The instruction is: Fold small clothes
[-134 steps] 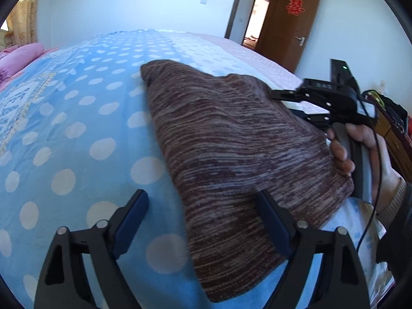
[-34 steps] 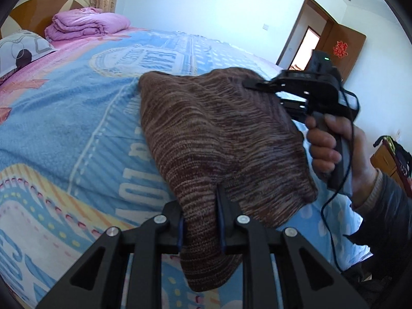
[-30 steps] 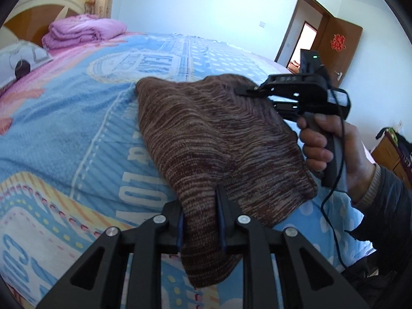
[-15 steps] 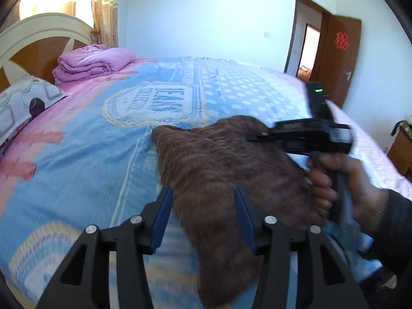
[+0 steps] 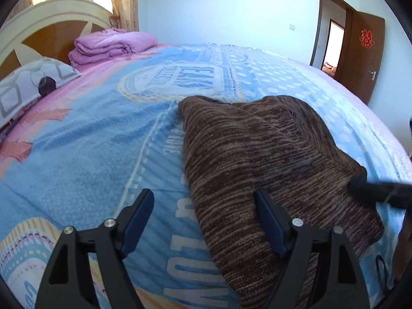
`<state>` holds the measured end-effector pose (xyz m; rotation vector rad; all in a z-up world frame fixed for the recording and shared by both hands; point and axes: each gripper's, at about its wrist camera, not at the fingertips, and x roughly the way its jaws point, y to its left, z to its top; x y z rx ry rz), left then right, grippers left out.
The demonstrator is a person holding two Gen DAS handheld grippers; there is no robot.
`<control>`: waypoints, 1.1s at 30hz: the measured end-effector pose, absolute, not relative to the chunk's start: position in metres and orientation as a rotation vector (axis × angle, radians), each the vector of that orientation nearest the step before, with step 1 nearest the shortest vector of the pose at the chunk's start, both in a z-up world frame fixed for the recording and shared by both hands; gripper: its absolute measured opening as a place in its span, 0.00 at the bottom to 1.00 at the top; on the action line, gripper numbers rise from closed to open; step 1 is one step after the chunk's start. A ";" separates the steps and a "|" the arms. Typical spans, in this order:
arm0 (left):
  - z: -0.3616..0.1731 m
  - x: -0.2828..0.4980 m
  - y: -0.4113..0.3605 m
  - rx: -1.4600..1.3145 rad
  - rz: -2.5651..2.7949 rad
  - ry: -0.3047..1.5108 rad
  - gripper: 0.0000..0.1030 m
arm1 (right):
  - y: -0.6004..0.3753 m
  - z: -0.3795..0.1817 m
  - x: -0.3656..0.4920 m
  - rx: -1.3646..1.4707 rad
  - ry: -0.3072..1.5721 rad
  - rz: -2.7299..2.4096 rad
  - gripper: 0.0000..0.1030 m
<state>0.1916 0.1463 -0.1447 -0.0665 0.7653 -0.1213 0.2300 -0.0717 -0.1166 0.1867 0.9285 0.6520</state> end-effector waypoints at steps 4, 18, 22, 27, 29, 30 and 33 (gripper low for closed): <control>-0.145 0.185 0.146 -0.071 -0.083 0.758 0.93 | -0.096 -0.134 0.218 0.253 0.910 0.631 0.26; -0.146 0.170 0.146 -0.131 -0.068 0.773 0.97 | -0.145 -0.146 0.208 0.402 0.928 0.581 0.33; -0.132 0.160 0.146 -0.145 -0.073 0.775 0.97 | -0.140 -0.122 0.190 0.314 0.878 0.507 0.33; -0.100 0.135 0.142 -0.108 -0.108 0.703 0.97 | -0.118 -0.073 0.157 0.105 0.715 0.477 0.54; -0.090 0.128 0.141 -0.107 -0.112 0.680 0.97 | -0.107 -0.060 0.148 0.038 0.679 0.454 0.56; -0.086 0.125 0.141 -0.104 -0.108 0.666 0.97 | -0.103 -0.057 0.145 0.007 0.667 0.438 0.56; -0.070 0.118 0.141 -0.081 -0.089 0.610 0.99 | -0.089 -0.044 0.131 -0.100 0.582 0.358 0.56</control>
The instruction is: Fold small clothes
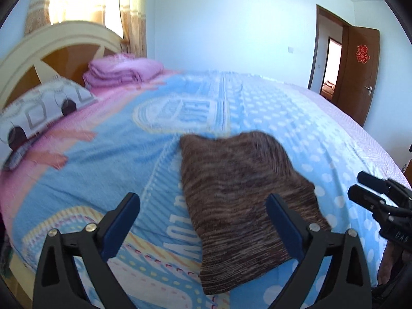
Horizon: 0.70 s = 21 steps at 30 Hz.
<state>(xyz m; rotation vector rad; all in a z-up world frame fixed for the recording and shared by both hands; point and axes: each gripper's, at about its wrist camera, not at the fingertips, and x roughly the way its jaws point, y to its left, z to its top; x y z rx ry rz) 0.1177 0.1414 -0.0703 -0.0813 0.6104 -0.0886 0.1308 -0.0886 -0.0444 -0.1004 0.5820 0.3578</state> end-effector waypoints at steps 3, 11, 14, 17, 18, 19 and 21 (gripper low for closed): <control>-0.057 0.110 0.141 -0.076 -0.079 0.561 0.99 | -0.082 -0.028 0.118 -0.155 0.491 0.318 0.57; -0.038 0.101 0.144 -0.099 -0.078 0.488 1.00 | -0.080 0.003 0.089 -0.212 0.328 0.266 0.75; -0.040 0.102 0.144 -0.101 -0.075 0.495 1.00 | -0.077 0.006 0.087 -0.216 0.328 0.268 0.75; -0.041 0.101 0.142 -0.100 -0.078 0.496 1.00 | -0.077 0.006 0.086 -0.212 0.333 0.271 0.75; -0.041 0.101 0.141 -0.096 -0.076 0.497 1.00 | -0.076 0.006 0.086 -0.211 0.333 0.271 0.75; -0.041 0.099 0.140 -0.093 -0.076 0.496 1.00 | -0.076 0.006 0.086 -0.210 0.333 0.273 0.75; -0.041 0.099 0.139 -0.091 -0.079 0.496 1.00 | -0.075 0.004 0.087 -0.206 0.333 0.273 0.75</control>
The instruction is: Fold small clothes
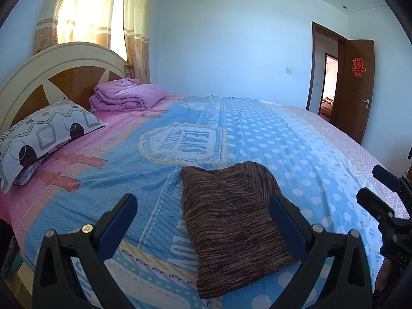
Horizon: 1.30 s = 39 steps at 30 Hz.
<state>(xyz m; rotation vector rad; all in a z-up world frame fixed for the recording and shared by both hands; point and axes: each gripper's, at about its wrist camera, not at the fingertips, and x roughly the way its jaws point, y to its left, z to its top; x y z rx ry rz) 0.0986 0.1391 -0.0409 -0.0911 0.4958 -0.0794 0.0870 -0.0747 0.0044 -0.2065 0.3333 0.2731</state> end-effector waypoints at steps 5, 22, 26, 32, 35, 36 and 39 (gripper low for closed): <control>-0.040 0.098 0.139 -0.091 -0.078 0.495 1.00 | -0.076 0.006 0.085 -0.194 0.323 0.273 0.75; -0.043 0.099 0.135 -0.086 -0.078 0.510 1.00 | -0.074 0.007 0.082 -0.186 0.311 0.281 0.75; -0.043 0.100 0.134 -0.084 -0.077 0.514 1.00 | -0.075 0.007 0.081 -0.182 0.302 0.283 0.75; -0.044 0.100 0.134 -0.083 -0.079 0.517 1.00 | -0.076 0.007 0.080 -0.178 0.299 0.283 0.75; -0.044 0.100 0.134 -0.081 -0.077 0.518 1.00 | -0.076 0.006 0.080 -0.178 0.299 0.283 0.75; -0.045 0.100 0.134 -0.079 -0.075 0.522 1.00 | -0.076 0.006 0.080 -0.177 0.300 0.285 0.75; -0.049 0.102 0.134 -0.082 -0.089 0.542 1.00 | -0.076 0.006 0.081 -0.177 0.300 0.285 0.75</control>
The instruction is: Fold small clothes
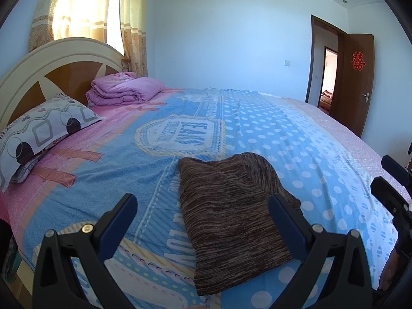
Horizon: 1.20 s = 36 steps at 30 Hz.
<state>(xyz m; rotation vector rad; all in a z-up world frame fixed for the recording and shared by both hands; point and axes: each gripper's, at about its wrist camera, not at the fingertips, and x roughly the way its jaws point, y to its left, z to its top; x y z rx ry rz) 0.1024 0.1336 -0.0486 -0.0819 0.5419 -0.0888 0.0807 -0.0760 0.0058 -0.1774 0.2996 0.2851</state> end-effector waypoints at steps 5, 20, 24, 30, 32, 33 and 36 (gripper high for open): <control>-0.050 0.103 0.133 -0.078 -0.085 0.550 1.00 | -0.075 0.006 0.080 -0.176 0.299 0.286 0.75; -0.050 0.104 0.134 -0.075 -0.071 0.560 1.00 | -0.075 0.008 0.077 -0.169 0.274 0.292 0.75; -0.050 0.104 0.133 -0.064 -0.071 0.565 1.00 | -0.074 0.007 0.078 -0.173 0.277 0.294 0.75; -0.053 0.106 0.133 -0.058 -0.060 0.579 1.00 | -0.074 0.005 0.079 -0.172 0.282 0.296 0.75; -0.053 0.107 0.134 -0.060 -0.053 0.582 1.00 | -0.073 0.004 0.079 -0.172 0.285 0.297 0.75; -0.054 0.107 0.134 -0.062 -0.053 0.583 1.00 | -0.073 0.004 0.079 -0.172 0.285 0.297 0.75; -0.055 0.107 0.136 -0.064 -0.049 0.579 1.00 | -0.072 0.003 0.079 -0.173 0.291 0.301 0.75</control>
